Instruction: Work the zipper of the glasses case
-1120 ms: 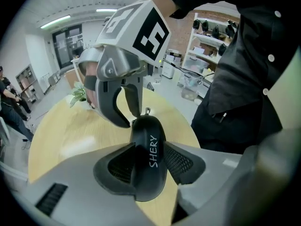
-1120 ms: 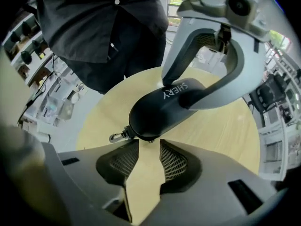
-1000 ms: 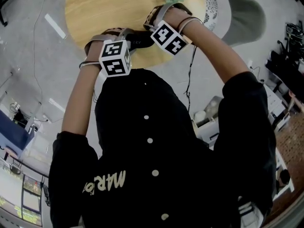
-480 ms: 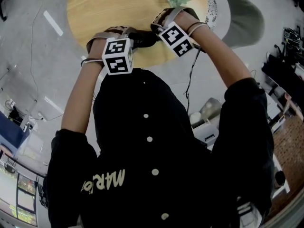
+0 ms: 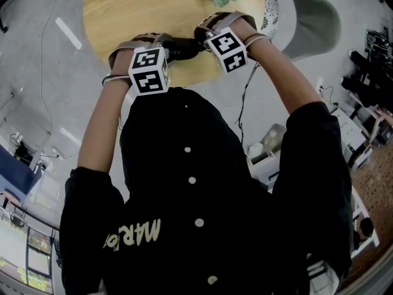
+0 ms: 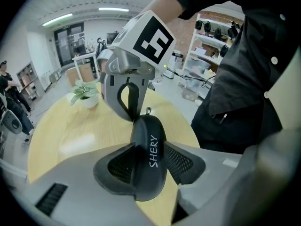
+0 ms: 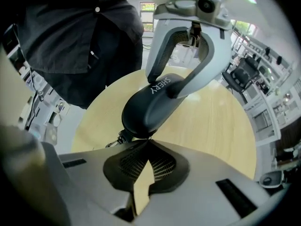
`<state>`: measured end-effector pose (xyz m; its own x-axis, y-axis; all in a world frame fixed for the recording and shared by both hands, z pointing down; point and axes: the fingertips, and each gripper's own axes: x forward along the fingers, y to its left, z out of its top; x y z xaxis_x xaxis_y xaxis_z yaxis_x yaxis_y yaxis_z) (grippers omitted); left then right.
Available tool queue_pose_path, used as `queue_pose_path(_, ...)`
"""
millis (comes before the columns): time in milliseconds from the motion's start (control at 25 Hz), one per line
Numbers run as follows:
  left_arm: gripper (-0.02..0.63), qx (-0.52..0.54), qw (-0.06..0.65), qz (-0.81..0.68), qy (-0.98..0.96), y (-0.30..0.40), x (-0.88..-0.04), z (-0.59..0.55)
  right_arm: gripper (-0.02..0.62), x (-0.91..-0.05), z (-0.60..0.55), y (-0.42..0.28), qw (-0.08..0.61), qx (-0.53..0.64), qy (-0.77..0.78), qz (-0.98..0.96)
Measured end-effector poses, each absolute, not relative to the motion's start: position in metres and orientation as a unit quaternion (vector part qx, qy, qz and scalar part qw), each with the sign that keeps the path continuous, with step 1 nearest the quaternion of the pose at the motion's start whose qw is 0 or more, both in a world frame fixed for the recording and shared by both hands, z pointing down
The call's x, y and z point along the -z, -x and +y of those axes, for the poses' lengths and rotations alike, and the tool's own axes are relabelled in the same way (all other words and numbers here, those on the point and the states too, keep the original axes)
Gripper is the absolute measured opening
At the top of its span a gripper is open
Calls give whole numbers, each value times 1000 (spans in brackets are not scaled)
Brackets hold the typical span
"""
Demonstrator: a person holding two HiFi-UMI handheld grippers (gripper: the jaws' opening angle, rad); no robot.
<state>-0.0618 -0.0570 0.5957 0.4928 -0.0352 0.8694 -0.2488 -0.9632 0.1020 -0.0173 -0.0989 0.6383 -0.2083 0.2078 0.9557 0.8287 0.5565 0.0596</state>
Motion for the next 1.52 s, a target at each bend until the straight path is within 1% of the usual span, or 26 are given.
queue_pose_path(320, 186, -502, 110, -92, -853, 59, -596, -57, 5, -641, -99, 11, 534, 249, 285, -756)
queue_pose_path(520, 186, -506, 111, -97, -850, 57, -593, -58, 5, -640, -96, 2, 566, 239, 278, -738)
queue_pose_path(720, 187, -509, 110, -100, -848, 57, -594, -58, 5, -639, -86, -8, 596, 203, 272, -728)
queue_pose_path(1040, 189, -516, 111, -103, -843, 57, -594, -57, 5, -636, -73, -14, 619, 157, 247, -729)
queue_pose_path(1320, 190, -518, 114, -105, -841, 57, -594, -55, 5, -636, -55, -15, 638, 51, 201, -742)
queue_pose_path(1520, 190, -520, 111, -108, -840, 58, -596, -50, 6, -639, -42, -13, 619, -51, 139, -771)
